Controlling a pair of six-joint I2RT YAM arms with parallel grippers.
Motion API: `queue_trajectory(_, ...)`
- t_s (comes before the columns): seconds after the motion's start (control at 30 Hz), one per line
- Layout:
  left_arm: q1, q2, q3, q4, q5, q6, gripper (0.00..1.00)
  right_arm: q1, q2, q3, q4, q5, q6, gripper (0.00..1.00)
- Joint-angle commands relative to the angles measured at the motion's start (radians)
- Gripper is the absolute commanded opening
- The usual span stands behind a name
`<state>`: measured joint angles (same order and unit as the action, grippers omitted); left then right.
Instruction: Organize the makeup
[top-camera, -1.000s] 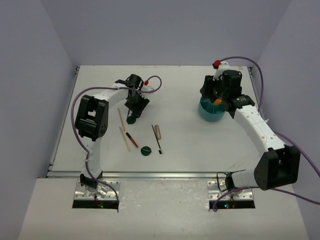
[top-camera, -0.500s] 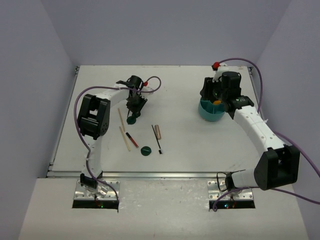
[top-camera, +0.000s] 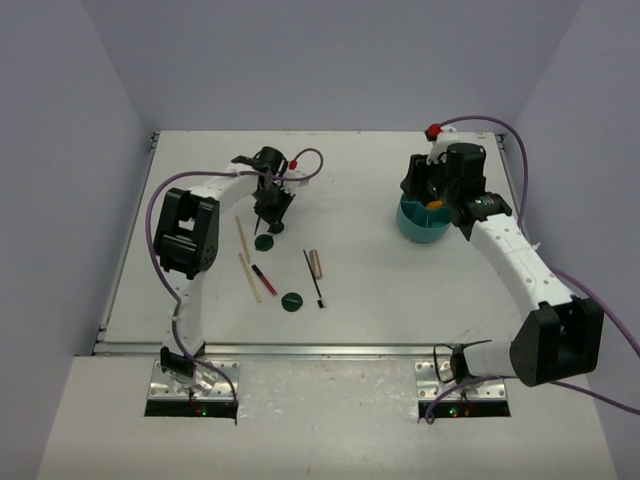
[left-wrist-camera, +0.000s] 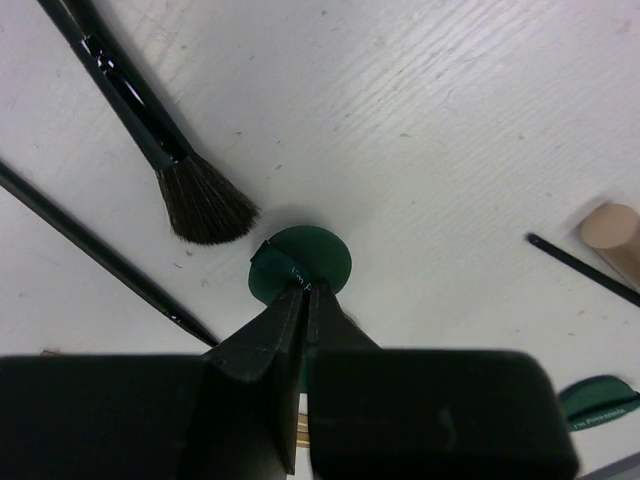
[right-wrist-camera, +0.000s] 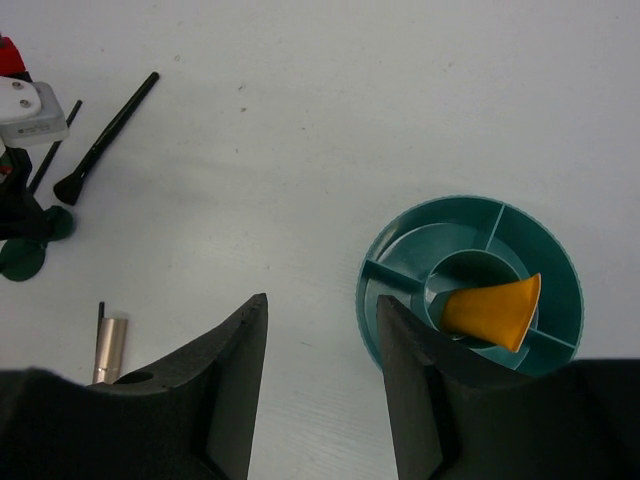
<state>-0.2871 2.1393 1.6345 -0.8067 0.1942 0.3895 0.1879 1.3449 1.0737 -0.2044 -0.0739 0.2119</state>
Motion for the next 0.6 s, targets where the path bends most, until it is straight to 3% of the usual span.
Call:
queue_trajectory(0.0,0.000,-0.088,0.128,-0.083,0.104,0.033,0.00,0.006,-0.040,0.029,-0.002,-0.110,-0.005,0.49)
queue_trajectory(0.17,0.000,-0.113,0.259,-0.147,0.231,0.037,0.00,0.016,0.007,0.098,-0.038,-0.328,0.044,0.63)
queue_trajectory(0.2,-0.002,-0.127,0.292,-0.152,0.313,0.033,0.00,0.033,0.048,0.120,-0.034,-0.444,0.093,0.83)
queue_trajectory(0.3,-0.013,-0.167,0.343,-0.130,0.436,0.026,0.00,0.068,0.124,0.170,0.046,-0.611,0.209,0.99)
queue_trajectory(0.43,-0.048,-0.254,0.289,-0.037,0.498,0.004,0.00,0.101,0.205,0.152,0.260,-0.685,0.460,0.99)
queue_trajectory(0.57,-0.058,-0.320,0.225,0.044,0.529,-0.054,0.00,0.150,0.297,0.238,0.267,-0.712,0.501,0.99)
